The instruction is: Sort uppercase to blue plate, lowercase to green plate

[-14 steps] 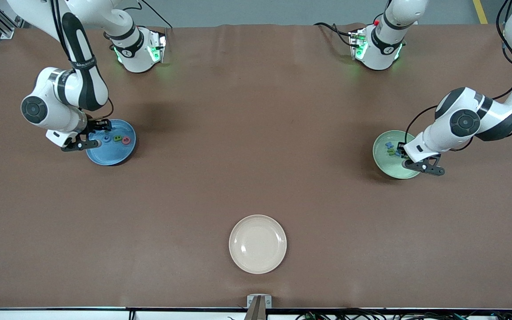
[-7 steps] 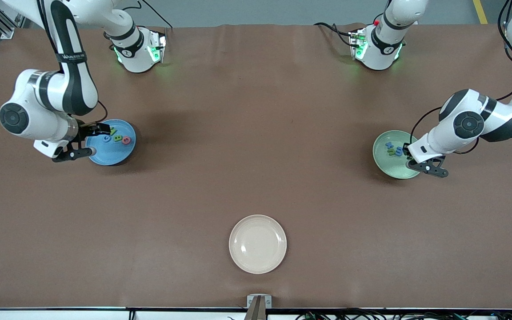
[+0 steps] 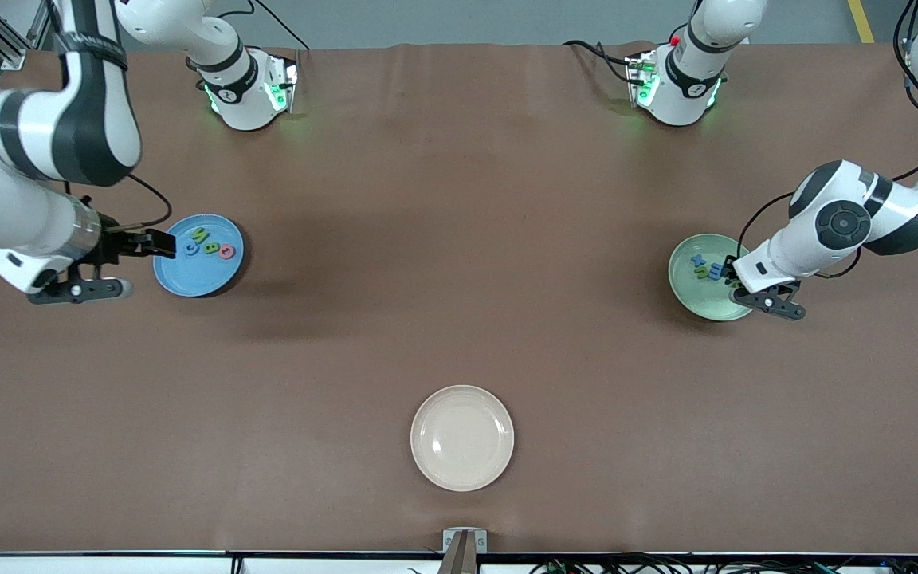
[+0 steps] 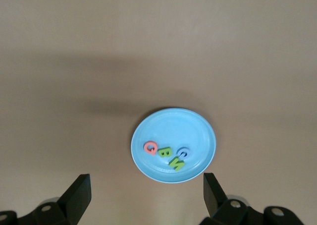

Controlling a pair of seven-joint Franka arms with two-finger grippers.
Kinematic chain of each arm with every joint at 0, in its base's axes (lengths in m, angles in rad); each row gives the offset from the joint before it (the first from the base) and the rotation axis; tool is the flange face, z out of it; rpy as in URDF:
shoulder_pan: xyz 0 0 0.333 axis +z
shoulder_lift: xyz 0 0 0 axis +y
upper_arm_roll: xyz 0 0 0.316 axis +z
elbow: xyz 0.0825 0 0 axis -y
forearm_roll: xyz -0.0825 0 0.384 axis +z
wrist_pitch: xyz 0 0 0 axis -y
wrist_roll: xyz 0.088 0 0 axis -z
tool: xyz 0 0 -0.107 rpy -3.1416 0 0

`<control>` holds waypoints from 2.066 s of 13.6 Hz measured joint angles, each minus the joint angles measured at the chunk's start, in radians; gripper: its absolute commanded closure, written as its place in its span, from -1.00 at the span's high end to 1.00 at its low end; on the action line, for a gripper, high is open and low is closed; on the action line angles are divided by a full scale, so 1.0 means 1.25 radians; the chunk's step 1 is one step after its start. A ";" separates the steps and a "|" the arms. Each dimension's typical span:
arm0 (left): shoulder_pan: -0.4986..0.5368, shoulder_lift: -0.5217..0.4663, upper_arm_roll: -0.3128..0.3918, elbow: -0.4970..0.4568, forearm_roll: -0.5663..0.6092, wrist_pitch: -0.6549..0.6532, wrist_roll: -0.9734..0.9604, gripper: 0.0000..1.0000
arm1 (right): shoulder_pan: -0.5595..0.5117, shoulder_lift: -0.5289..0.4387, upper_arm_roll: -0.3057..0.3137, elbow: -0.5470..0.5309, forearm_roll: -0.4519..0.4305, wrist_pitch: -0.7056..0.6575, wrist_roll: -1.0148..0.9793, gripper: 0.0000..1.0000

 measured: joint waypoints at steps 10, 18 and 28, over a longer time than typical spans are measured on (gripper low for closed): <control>-0.002 0.000 -0.003 0.021 -0.010 0.000 0.000 0.99 | -0.084 0.014 0.000 0.135 0.059 -0.031 0.002 1.00; -0.035 -0.086 0.027 0.092 -0.403 -0.027 0.255 0.99 | -0.097 0.032 -0.005 0.211 0.059 -0.079 0.002 1.00; -0.179 -0.441 0.149 0.125 -0.784 -0.106 0.336 0.99 | -0.118 0.023 -0.016 0.237 0.059 -0.172 0.000 1.00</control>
